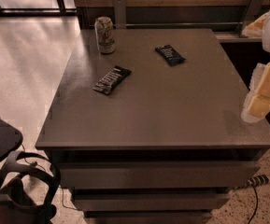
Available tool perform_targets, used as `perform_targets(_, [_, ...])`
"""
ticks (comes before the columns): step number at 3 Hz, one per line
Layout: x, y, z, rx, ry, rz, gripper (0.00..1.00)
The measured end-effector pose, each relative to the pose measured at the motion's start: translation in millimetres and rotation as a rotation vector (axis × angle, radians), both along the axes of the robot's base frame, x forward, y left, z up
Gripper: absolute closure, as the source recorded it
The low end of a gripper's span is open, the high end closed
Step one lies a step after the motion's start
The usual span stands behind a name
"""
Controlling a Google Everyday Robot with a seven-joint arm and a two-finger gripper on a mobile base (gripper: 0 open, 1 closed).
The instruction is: Pick rxbar blueberry
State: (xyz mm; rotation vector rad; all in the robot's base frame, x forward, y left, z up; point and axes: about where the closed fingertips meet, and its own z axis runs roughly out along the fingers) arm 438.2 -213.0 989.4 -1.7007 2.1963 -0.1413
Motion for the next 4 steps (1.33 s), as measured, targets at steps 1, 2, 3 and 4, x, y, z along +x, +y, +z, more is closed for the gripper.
perform_targets(1, [0, 0, 0, 0.000, 0.000, 0.000, 0.00])
perform_targets(2, [8, -4, 4, 0.006, -0.009, -0.022, 0.00])
perform_targets(3, [62, -33, -1, 0.038, 0.000, -0.192, 0.00])
perform_targets(4, [125, -60, -21, 0.152, -0.001, -0.437, 0.00])
